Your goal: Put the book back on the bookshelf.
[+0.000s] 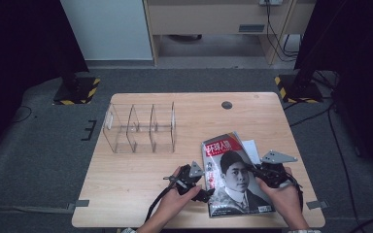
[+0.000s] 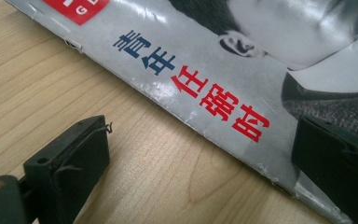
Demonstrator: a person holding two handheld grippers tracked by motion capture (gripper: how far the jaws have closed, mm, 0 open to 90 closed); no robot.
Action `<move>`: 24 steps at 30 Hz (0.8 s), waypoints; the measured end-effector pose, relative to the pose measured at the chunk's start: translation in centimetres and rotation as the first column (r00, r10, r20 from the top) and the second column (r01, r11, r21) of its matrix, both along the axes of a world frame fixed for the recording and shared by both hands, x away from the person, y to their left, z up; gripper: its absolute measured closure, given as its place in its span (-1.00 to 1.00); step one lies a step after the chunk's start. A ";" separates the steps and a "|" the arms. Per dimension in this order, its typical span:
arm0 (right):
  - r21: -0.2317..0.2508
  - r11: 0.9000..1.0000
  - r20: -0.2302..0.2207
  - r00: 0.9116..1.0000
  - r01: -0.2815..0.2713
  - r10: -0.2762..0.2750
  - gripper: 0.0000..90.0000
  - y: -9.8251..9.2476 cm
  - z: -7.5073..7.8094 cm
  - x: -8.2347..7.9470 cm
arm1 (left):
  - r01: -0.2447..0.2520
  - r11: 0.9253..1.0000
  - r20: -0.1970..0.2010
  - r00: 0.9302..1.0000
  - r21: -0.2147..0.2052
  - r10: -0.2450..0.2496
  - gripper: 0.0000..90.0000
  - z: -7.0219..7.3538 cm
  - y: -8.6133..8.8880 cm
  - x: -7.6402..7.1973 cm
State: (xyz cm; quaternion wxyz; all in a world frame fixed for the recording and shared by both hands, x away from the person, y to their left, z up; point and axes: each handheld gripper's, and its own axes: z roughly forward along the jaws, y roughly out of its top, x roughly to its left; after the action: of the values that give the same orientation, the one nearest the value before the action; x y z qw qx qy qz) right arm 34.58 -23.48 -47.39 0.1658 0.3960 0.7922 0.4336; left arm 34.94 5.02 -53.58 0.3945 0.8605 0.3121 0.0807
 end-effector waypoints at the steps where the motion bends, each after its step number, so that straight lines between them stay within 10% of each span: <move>1: 0.002 1.000 0.006 1.000 -0.003 0.003 0.98 0.0 0.1 0.0 | 0.000 1.000 -0.003 1.000 -0.003 0.000 -0.93 0.0 0.0 0.0; 17: 0.068 0.997 0.074 0.996 -0.048 0.043 0.98 0.1 1.5 -0.8 | 0.028 0.996 -0.054 0.998 -0.084 -0.033 -0.94 0.0 -0.7 1.0; 24: 0.095 0.994 0.058 0.997 -0.057 0.052 0.98 0.1 1.1 -0.5 | 0.063 0.993 -0.052 0.996 -0.104 -0.069 -0.65 0.0 -1.0 1.0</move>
State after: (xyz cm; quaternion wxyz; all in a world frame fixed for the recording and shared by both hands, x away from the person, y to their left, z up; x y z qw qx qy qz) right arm 34.08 -23.38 -46.24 0.1565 0.3697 0.7759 0.4866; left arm 35.95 4.02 -53.54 0.4318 0.8509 0.2978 0.0277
